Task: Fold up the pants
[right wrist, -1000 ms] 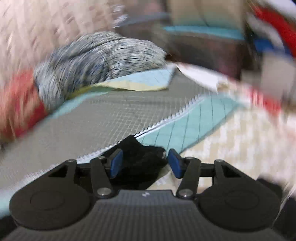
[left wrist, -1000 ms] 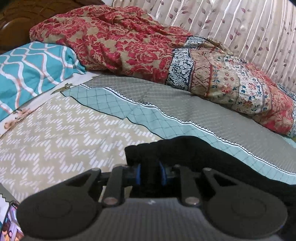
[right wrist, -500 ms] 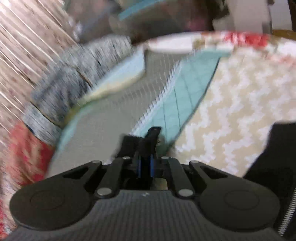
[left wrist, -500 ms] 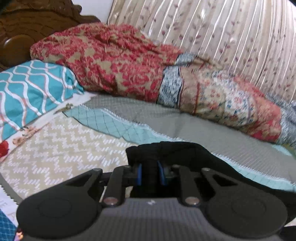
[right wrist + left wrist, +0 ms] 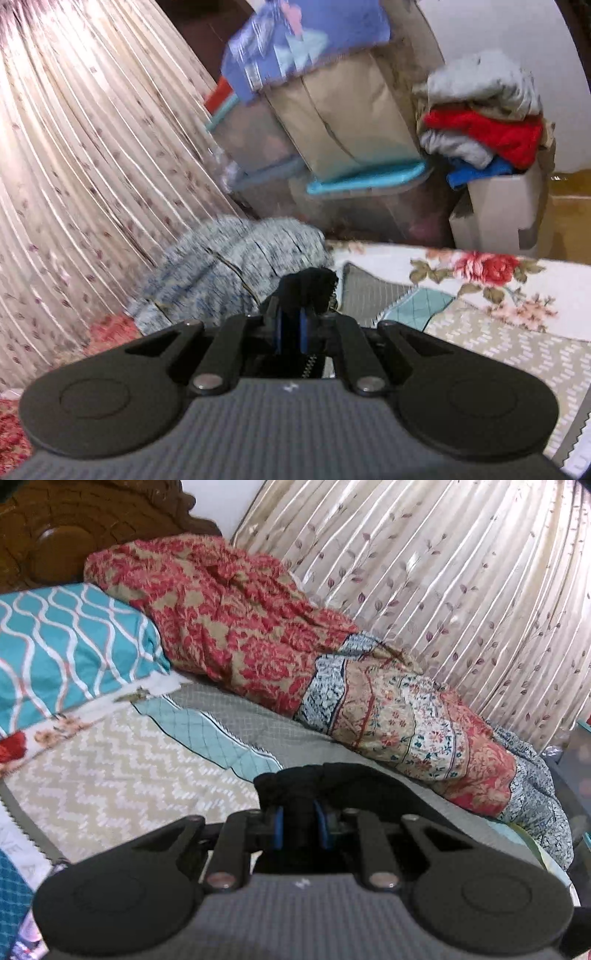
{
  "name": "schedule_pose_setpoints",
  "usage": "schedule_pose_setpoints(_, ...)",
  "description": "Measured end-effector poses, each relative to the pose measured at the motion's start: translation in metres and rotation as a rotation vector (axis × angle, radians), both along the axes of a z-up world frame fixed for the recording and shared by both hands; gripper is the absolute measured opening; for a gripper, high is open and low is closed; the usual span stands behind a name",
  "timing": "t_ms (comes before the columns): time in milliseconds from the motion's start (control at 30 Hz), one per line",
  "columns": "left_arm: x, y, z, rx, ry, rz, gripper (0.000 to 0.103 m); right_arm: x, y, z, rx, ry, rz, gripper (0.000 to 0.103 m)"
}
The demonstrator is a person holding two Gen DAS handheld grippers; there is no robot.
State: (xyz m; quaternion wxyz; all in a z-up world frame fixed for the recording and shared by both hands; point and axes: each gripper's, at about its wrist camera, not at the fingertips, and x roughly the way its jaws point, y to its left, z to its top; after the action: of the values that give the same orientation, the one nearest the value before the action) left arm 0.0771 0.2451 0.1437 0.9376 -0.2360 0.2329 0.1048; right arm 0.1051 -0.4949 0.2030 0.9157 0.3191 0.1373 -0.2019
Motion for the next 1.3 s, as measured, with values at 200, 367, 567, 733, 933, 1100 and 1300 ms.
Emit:
schedule_pose_setpoints(200,0.071,-0.002,-0.04,-0.023,0.085,0.015,0.015,0.111,0.01,-0.053,0.069,0.17,-0.014,0.011)
schedule_pose_setpoints(367,0.126,0.01,-0.085,-0.108,0.17,0.086,0.017,0.189,0.024,-0.097,0.231,0.191,-0.039,0.027)
schedule_pose_setpoints(567,0.131,0.021,-0.127,-0.201,0.292,0.127,0.039,0.19,0.043,-0.117,0.112,0.18,0.071,0.061)
schedule_pose_setpoints(733,0.076,0.008,-0.106,-0.172,0.222,0.0,0.057,0.166,0.021,-0.151,0.069,0.229,0.099,0.058)
schedule_pose_setpoints(933,0.012,-0.008,-0.087,-0.086,0.227,-0.073,0.078,0.191,0.033,-0.184,0.083,0.274,0.126,0.053)
schedule_pose_setpoints(1100,-0.012,-0.017,-0.091,-0.085,0.32,-0.12,0.079,0.224,0.042,-0.202,0.116,0.318,0.129,0.029)
schedule_pose_setpoints(1300,-0.02,-0.031,-0.105,-0.24,0.368,-0.202,0.072,0.187,0.039,-0.166,-0.005,0.218,-0.067,0.005)
